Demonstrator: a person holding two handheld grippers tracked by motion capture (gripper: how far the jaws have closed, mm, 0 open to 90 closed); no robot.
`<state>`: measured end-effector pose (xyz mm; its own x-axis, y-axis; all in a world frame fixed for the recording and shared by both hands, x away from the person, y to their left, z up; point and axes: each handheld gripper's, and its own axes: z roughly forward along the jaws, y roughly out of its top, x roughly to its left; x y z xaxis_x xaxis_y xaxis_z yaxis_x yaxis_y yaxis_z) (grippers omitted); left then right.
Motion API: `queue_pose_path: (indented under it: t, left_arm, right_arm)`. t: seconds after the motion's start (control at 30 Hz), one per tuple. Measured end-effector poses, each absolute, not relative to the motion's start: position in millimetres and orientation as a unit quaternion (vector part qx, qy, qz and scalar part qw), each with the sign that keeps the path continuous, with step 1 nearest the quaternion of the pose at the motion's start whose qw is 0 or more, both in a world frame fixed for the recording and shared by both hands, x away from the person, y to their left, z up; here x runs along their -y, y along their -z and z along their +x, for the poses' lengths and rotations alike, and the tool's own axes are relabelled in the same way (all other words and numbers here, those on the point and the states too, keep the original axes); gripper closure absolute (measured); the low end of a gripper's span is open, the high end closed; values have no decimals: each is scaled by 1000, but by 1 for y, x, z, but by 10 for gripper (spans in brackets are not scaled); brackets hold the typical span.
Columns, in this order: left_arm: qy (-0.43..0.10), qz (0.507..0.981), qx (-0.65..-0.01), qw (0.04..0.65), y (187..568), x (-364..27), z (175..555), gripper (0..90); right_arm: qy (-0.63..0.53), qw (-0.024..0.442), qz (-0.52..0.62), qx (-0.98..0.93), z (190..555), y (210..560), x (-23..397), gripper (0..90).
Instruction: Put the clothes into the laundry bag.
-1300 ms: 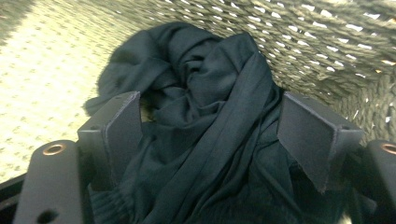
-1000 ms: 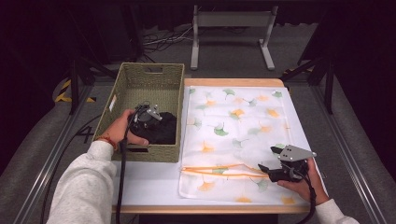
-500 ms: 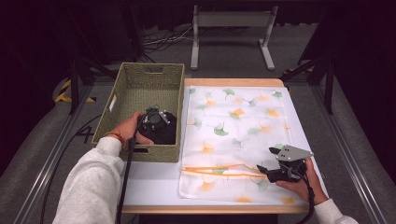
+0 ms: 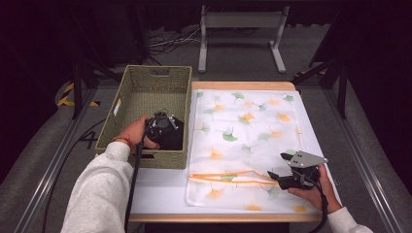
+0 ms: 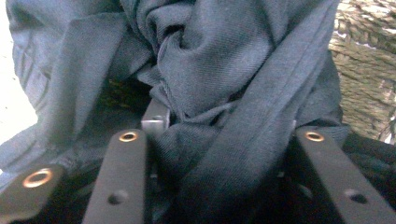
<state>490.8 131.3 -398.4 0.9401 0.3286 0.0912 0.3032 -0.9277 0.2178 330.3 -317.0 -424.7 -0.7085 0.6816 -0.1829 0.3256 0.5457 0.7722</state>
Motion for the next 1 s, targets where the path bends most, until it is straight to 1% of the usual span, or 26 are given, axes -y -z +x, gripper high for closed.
queue_pose_path:
  t: [0.13, 0.27, 0.3, 0.37, 0.43, 0.73, 0.83, 1.0]
  left_arm:
    - [-97, 975, -170, 107, 394, -135, 489, 627]
    - [-113, 967, -177, 143, 385, -143, 488, 644]
    - [-111, 965, -180, 153, 383, -145, 488, 645]
    - [-127, 960, -185, 167, 379, -148, 486, 647]
    - [-123, 958, -185, 181, 374, -153, 485, 647]
    - [-170, 932, -213, 239, 351, -177, 470, 648]
    - [-177, 924, -217, 261, 347, -183, 464, 650]
    - [-193, 912, -227, 282, 339, -191, 455, 651]
  right_arm:
    - [-374, 240, 299, -845, 330, 424, 318, 216]
    - [-377, 242, 303, -841, 330, 423, 320, 216]
    - [-378, 242, 303, -841, 330, 423, 320, 216]
    - [-380, 242, 303, -840, 330, 423, 320, 216]
    - [-381, 241, 304, -839, 330, 423, 320, 221]
    - [-385, 242, 303, -838, 329, 421, 319, 230]
    - [-386, 243, 301, -838, 329, 421, 318, 230]
    - [-387, 243, 300, -837, 329, 420, 318, 230]
